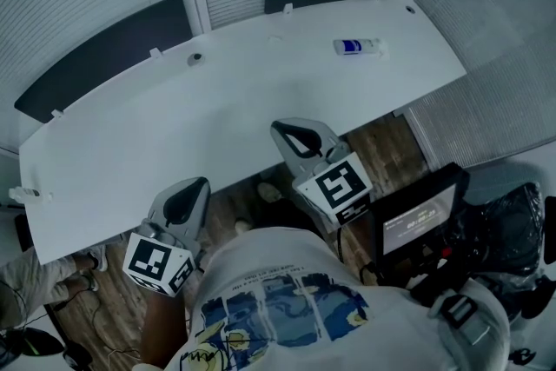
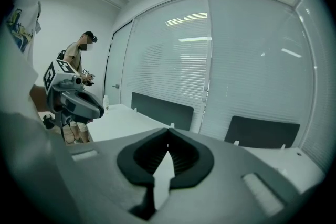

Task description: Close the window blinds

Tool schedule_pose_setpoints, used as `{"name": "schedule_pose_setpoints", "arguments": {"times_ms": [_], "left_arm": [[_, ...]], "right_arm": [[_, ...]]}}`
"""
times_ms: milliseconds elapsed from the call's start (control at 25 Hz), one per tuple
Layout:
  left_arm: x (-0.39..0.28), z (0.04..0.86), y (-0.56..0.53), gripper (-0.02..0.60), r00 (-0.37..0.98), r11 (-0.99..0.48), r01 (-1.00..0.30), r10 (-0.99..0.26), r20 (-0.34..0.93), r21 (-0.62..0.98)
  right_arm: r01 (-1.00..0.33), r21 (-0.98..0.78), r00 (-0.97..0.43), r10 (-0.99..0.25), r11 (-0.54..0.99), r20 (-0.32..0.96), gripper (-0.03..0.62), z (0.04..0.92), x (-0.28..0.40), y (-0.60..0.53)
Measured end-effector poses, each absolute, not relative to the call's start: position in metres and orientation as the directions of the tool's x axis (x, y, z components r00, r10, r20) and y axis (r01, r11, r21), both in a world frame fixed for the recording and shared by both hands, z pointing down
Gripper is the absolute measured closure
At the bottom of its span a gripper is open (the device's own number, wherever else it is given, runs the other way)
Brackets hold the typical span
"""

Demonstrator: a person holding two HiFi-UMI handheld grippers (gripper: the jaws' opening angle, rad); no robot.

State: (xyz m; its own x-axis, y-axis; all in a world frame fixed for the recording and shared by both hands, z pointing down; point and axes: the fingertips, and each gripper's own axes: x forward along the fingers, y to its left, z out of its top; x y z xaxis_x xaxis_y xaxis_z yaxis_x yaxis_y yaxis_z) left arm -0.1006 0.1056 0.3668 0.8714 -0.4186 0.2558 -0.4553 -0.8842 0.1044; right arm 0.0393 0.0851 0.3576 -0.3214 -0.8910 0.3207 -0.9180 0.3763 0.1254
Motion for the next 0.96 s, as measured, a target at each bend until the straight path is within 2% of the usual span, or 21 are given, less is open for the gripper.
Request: {"name": "schedule_pose_setpoints", "arguments": {"times_ms": [960], "left_arm": [[-0.108,0.372,0.085,0.578,0.872,-0.883,-0.456,-0.417,0.257,0.115]], "right_arm": [[-0.911,0.145,-0.318,-0.882,0.386,0.347,0.592,0.365,0.03,0.063]]}}
